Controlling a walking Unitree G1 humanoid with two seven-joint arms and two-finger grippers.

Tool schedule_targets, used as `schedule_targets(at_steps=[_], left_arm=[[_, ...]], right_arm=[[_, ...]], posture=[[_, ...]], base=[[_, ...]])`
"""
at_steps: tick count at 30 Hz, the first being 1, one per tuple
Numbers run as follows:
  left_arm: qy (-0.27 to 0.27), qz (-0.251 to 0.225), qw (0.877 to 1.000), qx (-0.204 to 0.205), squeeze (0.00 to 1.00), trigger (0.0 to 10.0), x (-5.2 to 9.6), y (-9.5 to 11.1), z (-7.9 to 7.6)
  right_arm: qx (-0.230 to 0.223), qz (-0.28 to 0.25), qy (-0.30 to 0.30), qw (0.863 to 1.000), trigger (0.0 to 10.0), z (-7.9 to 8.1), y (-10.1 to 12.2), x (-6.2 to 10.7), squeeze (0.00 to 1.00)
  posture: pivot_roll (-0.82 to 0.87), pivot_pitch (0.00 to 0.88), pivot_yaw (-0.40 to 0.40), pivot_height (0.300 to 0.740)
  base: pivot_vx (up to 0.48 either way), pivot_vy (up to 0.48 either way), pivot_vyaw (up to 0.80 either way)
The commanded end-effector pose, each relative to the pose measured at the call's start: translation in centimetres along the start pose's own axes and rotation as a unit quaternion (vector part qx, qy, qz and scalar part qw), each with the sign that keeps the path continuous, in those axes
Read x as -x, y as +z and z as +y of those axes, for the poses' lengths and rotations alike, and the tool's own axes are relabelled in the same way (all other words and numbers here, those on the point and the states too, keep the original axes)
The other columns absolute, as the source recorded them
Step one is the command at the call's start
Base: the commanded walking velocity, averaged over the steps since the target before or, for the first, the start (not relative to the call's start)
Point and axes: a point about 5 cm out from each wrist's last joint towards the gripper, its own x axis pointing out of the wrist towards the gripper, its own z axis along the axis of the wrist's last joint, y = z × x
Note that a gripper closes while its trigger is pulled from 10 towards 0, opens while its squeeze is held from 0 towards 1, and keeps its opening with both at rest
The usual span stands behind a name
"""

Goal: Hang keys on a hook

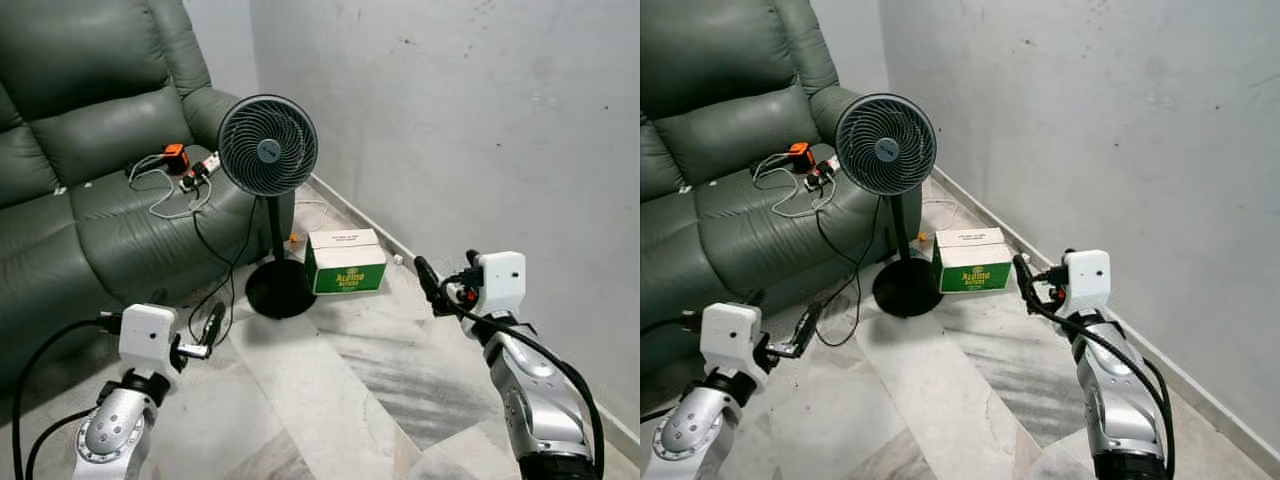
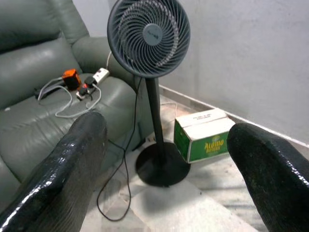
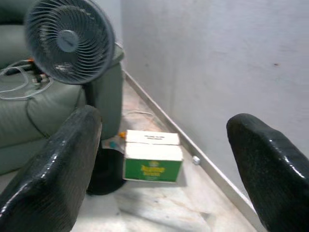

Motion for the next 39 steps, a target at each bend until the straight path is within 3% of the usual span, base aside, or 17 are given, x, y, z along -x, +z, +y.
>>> schedule_targets(at_steps=[1,5,11,15,26,39], left_arm=[[0.001,-0.013,1.000,0.004,0.00,10.0,-0.2,0.7,-0.3],[0.007,-0.018,0.999,0.028,0.00,10.0,-0.6,1.1,-0.7],[0.004,-0.022,1.000,0.019,0.00,10.0,-0.9,1.8,-1.1],[0.028,-0.003,0.999,0.046,0.00,10.0,-1.3,1.0,-0.3],[0.018,-0.018,0.998,0.062,0.00,10.0,-3.7,2.2,-1.1],[0.036,-0.018,0.996,0.077,0.00,10.0,-4.0,2.2,-0.8]], right_arm=[[0.000,-0.008,-0.024,1.000,10.0,-0.8,1.0,0.2,0.00],[-0.010,0.003,-0.049,0.999,10.0,-1.2,1.1,0.3,0.00],[-0.011,0.023,-0.039,0.999,10.0,0.5,0.9,0.2,0.00],[-0.024,0.031,-0.037,0.999,10.0,1.8,0.0,0.2,0.00],[-0.030,0.032,-0.052,0.998,10.0,1.7,-0.1,-0.2,0.00],[-0.028,0.038,-0.045,0.998,10.0,1.8,-0.1,-0.4,0.00]], posture=[[0.03,0.000,-0.019,0.740],[0.03,0.000,-0.028,0.740],[0.03,0.000,-0.027,0.740],[0.03,0.000,0.016,0.740],[0.01,0.000,0.026,0.740],[0.01,0.000,0.003,0.740]], base=[[0.000,0.000,0.00],[0.000,0.000,0.00],[0.000,0.000,-0.53],[0.000,0.000,-0.80],[0.000,0.000,-0.80],[0.000,0.000,-0.80]])
